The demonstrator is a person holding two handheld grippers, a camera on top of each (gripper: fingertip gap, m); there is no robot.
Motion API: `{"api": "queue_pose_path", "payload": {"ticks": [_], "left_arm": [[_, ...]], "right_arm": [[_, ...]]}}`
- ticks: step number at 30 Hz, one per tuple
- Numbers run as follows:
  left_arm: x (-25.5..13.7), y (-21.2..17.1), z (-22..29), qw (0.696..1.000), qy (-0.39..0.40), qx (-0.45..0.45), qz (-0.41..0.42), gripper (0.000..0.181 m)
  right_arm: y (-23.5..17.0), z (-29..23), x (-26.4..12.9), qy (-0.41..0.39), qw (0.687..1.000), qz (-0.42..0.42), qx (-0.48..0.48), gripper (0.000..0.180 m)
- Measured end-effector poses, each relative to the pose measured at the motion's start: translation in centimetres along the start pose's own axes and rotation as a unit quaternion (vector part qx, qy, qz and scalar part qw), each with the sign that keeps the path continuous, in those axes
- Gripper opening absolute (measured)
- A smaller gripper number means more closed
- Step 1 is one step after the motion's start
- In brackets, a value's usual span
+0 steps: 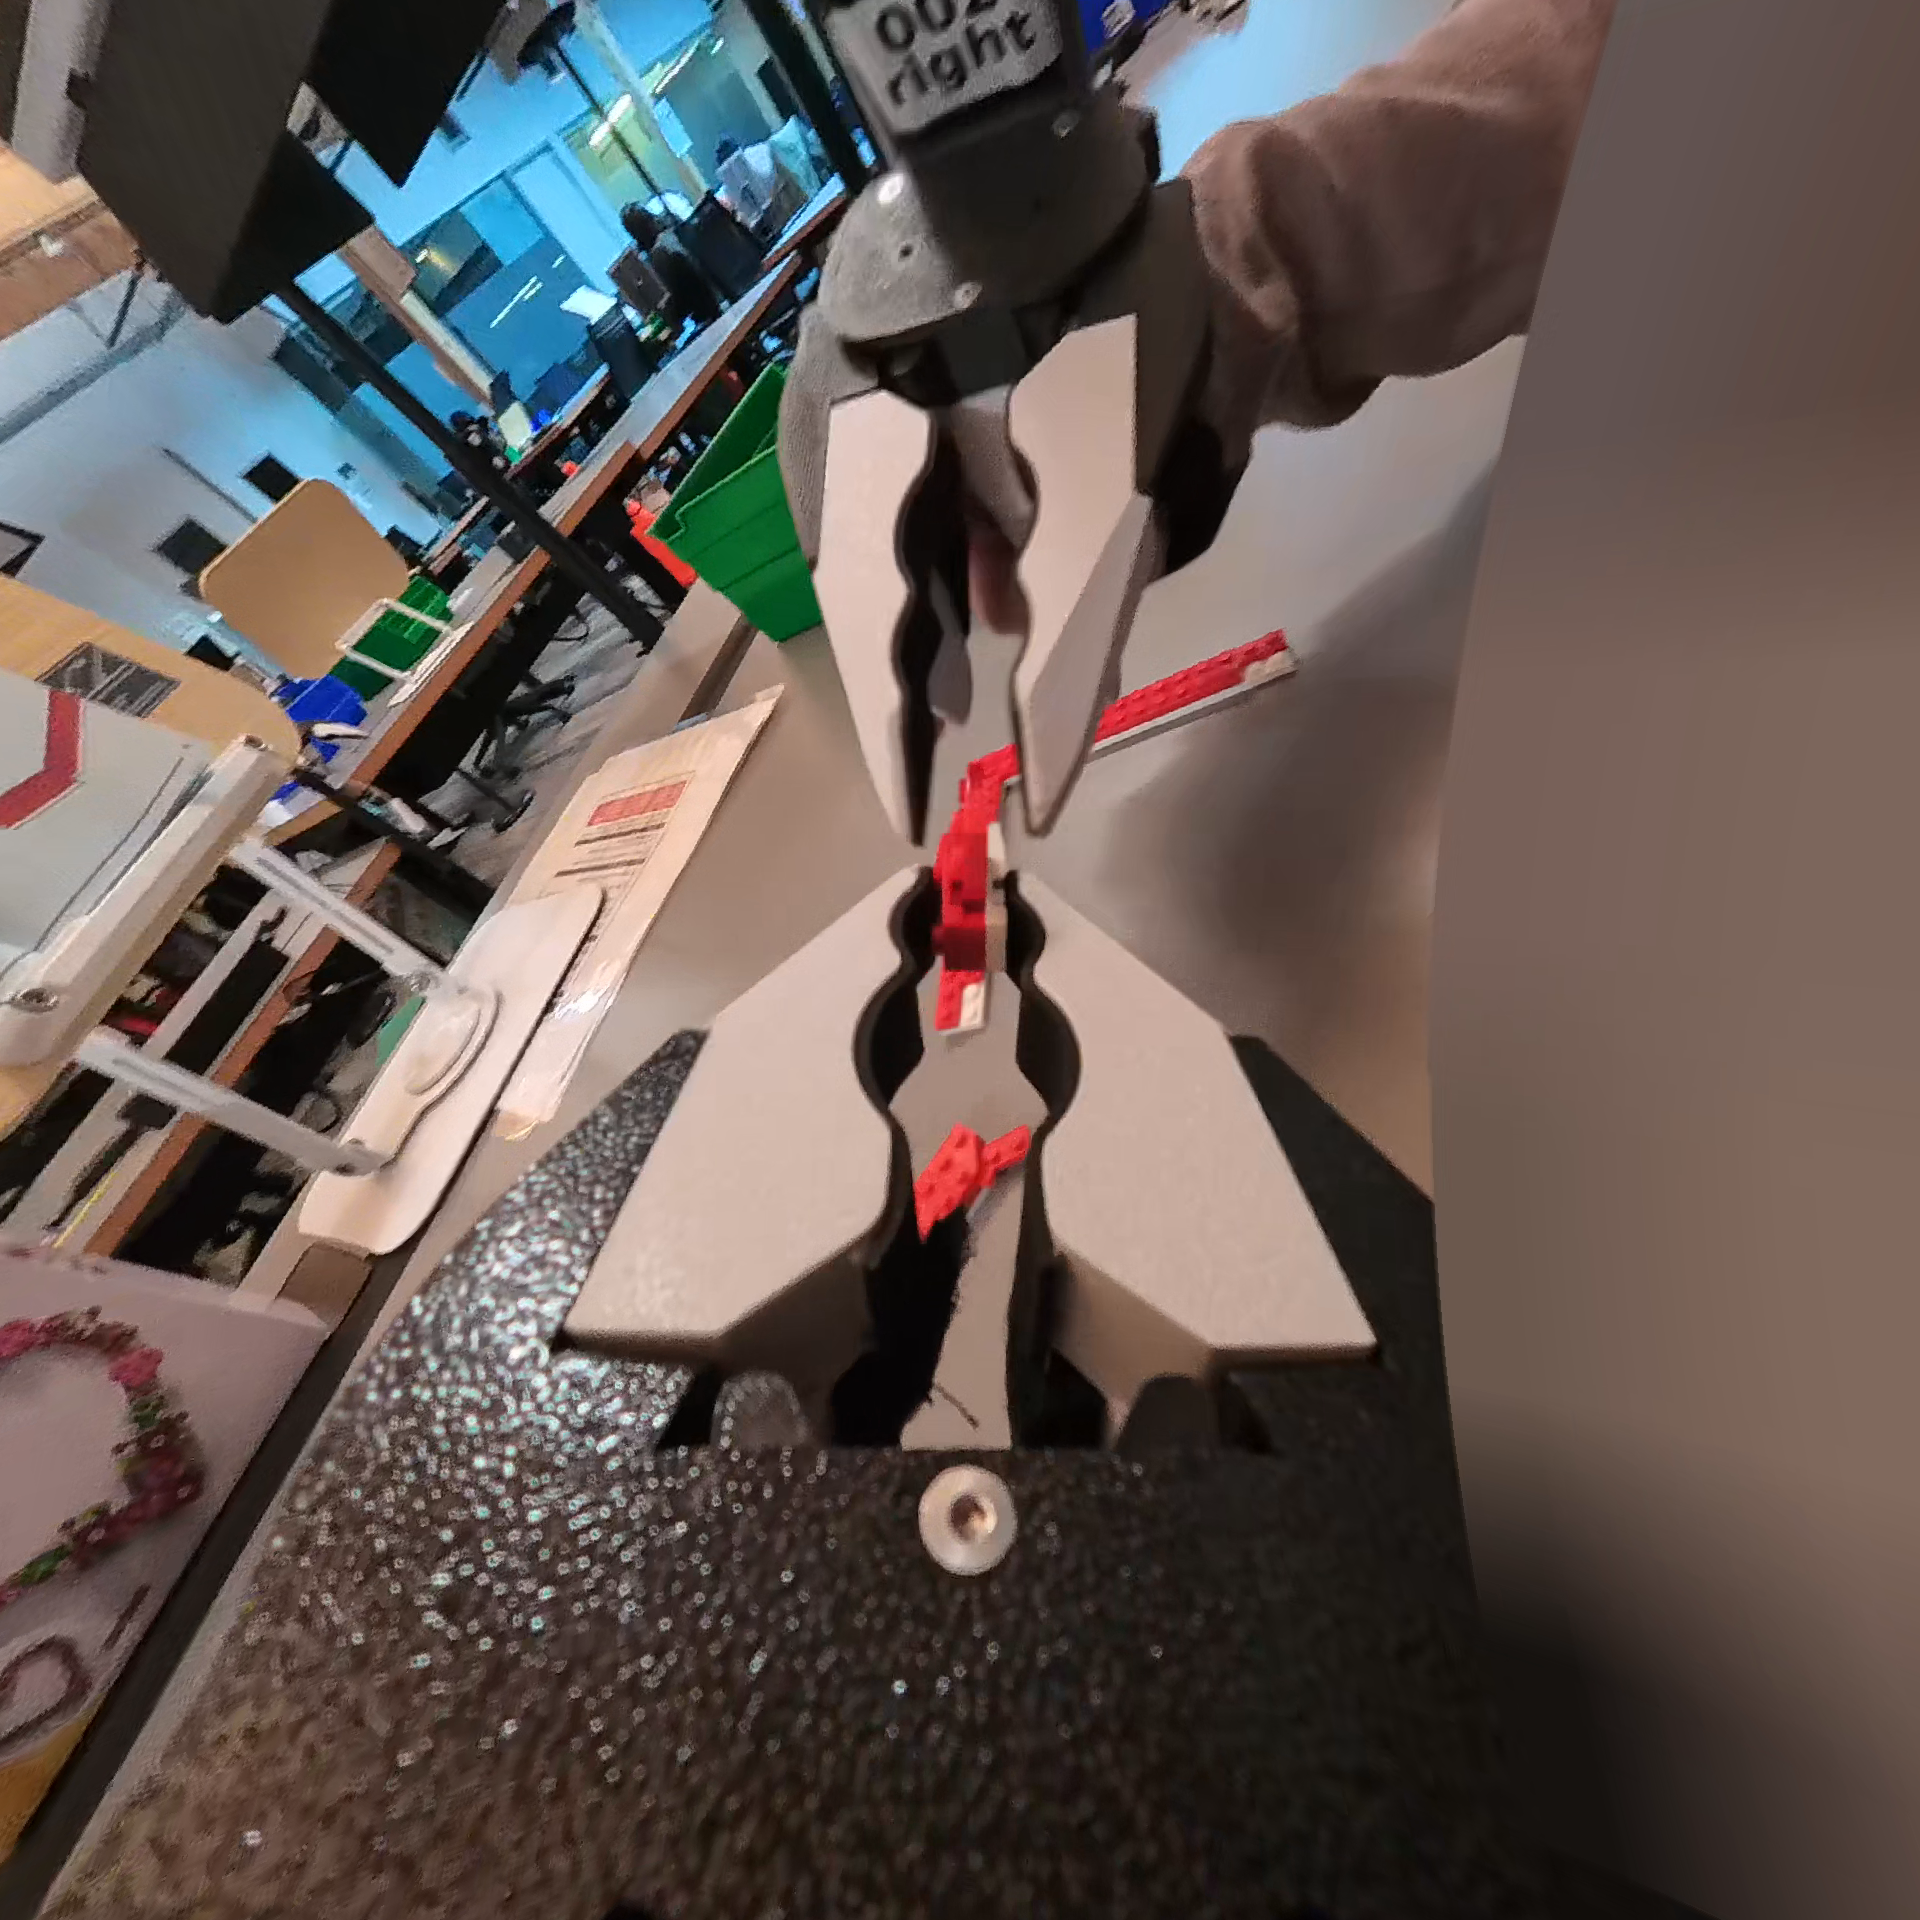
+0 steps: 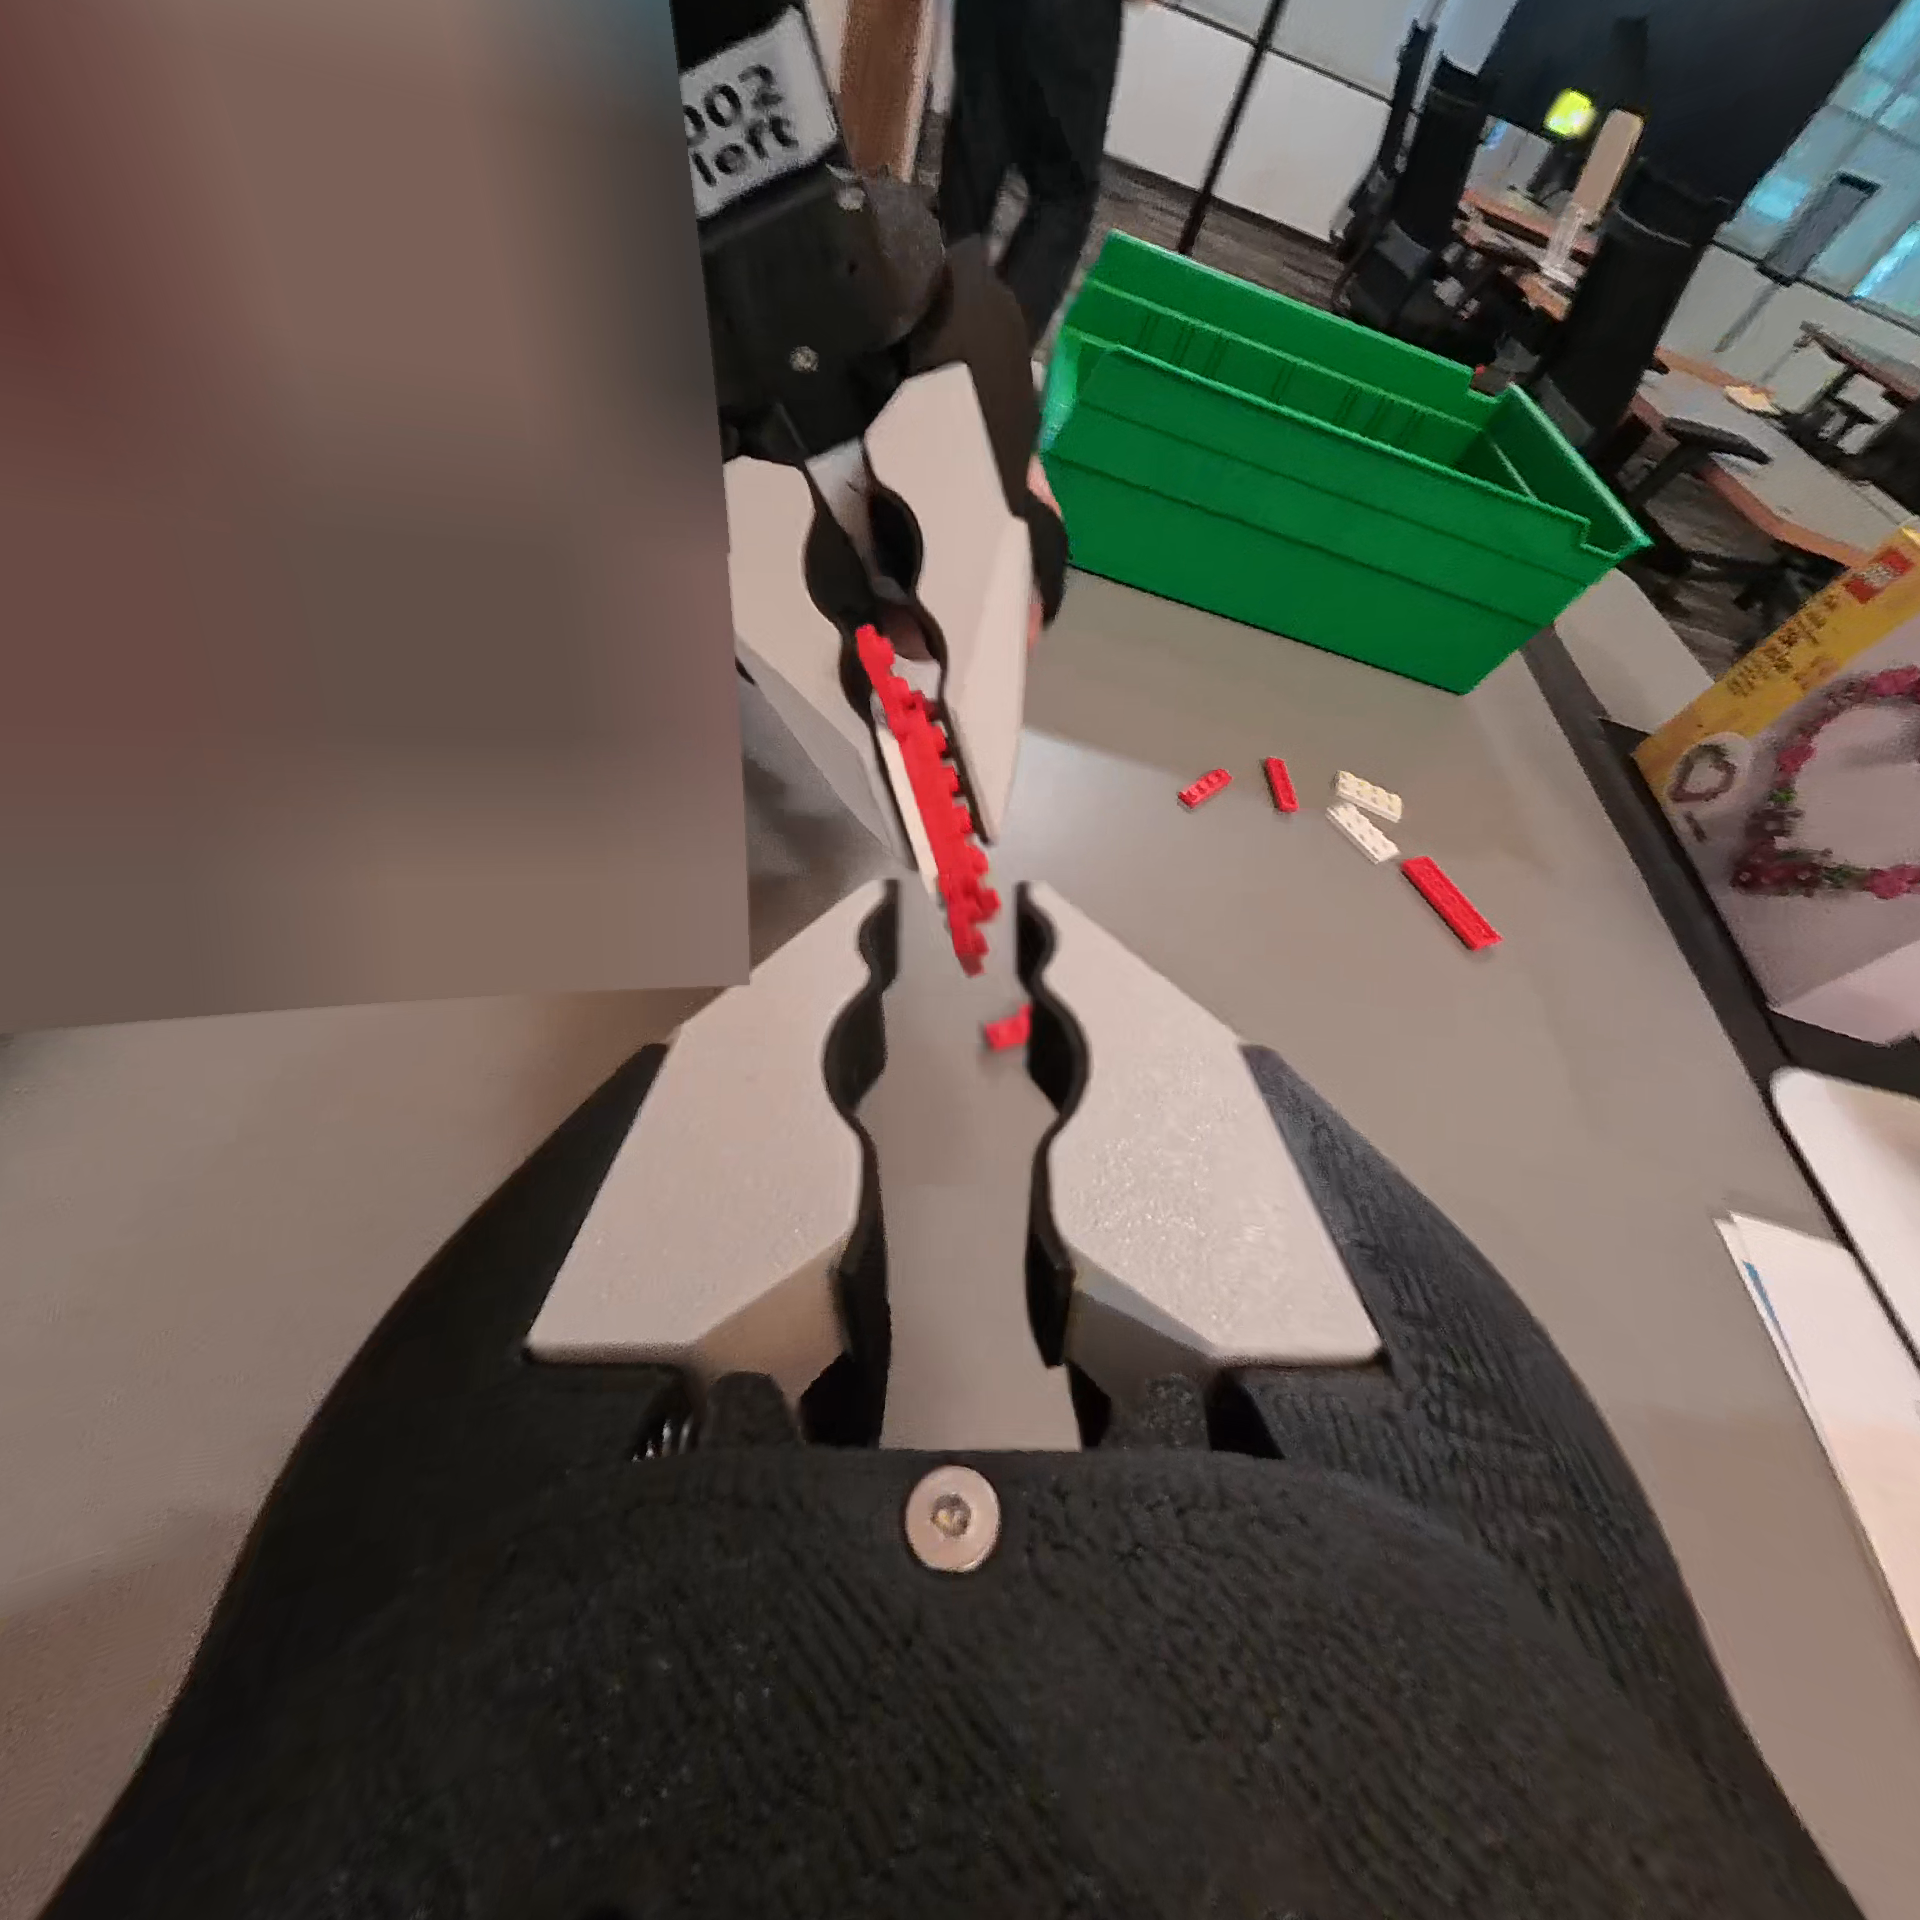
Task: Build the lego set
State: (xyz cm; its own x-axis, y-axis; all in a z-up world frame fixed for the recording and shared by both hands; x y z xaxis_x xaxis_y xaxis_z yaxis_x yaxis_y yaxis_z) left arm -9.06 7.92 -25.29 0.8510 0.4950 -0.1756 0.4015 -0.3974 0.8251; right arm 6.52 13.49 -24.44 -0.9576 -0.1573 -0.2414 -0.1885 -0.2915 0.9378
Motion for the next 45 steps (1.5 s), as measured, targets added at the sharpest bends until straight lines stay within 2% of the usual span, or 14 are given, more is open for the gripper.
{"api": "queue_pose_path", "payload": {"ticks": [1,7,13,16,18,21,25,32,36,45], "left_arm": [[0.0,-0.2,-0.2,1.000,0.011,0.004,-0.008,0.010],[0.0,-1.3,-0.4,1.000,0.008,0.011,-0.022,0.010],[0.2,-1.9,-0.5,0.998,0.000,0.059,-0.017,0.010],[0.4,-2.5,0.0,0.994,-0.003,0.107,-0.022,0.010],[0.7,-3.0,0.5,0.991,-0.007,0.133,-0.026,0.010],[1.2,-3.6,0.9,0.987,-0.011,0.156,-0.023,0.010],[1.6,-4.1,1.2,0.981,-0.013,0.190,-0.032,0.010],[1.8,-3.9,2.0,0.984,-0.059,0.168,-0.021,0.010],[1.9,-4.0,2.1,0.989,-0.086,0.118,-0.018,0.010],[0.8,-3.9,1.5,0.992,-0.069,0.108,-0.015,0.010]], "right_arm": [[-0.2,0.3,-0.3,-0.015,1.000,-0.012,0.000,0.028],[-4.2,2.5,-2.3,-0.052,0.975,-0.214,-0.015,0.030],[-7.4,5.1,-1.6,0.023,0.959,-0.278,0.045,0.032],[-7.7,6.1,-1.0,0.063,0.957,-0.272,0.072,0.025],[-7.7,6.2,-0.6,0.093,0.954,-0.273,0.081,0.014],[-7.5,6.3,-0.1,0.133,0.949,-0.270,0.094,0.014],[-7.5,6.0,0.1,0.205,0.931,-0.250,0.168,0.014],[-7.9,5.4,0.5,0.269,0.901,-0.214,0.265,0.014],[-8.1,5.3,0.7,0.305,0.868,-0.204,0.334,0.014],[-7.9,5.8,0.7,0.327,0.833,-0.202,0.398,0.014]]}}
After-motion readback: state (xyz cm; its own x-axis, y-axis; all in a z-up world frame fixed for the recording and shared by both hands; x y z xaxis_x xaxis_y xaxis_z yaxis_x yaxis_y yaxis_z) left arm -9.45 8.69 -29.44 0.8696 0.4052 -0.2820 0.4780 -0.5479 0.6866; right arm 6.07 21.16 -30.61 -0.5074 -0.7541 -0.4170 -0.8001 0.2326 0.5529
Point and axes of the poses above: each gripper's, where its closed fingertips meet, x out along the fingers, y out of its top, z = x × y across the jaws, the point moved 9 cm from there along -x, back along the fingers, and after that the axes turned 6 degrees about z, right-handed, at the moved point
